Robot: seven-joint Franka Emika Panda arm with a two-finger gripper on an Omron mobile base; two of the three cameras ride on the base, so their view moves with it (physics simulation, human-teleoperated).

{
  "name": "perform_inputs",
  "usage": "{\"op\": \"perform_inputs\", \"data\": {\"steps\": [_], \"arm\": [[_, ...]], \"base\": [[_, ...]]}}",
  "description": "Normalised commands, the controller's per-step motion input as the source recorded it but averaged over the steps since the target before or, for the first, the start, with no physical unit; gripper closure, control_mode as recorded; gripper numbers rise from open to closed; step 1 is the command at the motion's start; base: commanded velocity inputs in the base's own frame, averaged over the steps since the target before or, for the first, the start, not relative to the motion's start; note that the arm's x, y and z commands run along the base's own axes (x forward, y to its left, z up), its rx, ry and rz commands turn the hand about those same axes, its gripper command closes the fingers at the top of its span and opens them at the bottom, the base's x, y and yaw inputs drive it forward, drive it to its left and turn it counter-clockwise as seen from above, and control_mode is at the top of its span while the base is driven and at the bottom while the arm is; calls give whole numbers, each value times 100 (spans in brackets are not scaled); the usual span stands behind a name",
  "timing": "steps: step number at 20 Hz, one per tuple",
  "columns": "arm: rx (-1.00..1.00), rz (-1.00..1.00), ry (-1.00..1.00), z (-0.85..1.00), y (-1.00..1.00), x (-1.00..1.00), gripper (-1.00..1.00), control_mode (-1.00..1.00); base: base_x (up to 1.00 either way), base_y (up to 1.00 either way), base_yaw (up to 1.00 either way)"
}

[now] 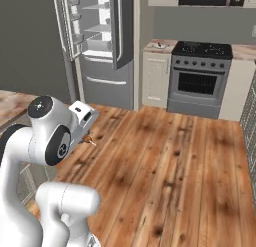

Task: Place the cold items (mango and lime) from the fridge in one tupperware on the dining counter. Place the warm items (kebab skewer and hot dog) in the stove area in another tupperware.

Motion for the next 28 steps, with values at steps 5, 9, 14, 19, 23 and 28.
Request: {"op": "perform_inputs", "data": {"steps": [5,9,14,19,23,28], "arm": [[0,0,0,0,0,0,100,100],[0,0,0,0,0,0,100,100],[0,0,0,0,0,0,100,100],[0,0,0,0,0,0,100,100],[0,0,0,0,0,0,100,100],[0,0,0,0,0,0,100,100]], "base": [[-100,5,-9],[-100,13,-8],[-100,35,-3],[-100,48,0],[-100,67,0],[-100,73,0]]}}
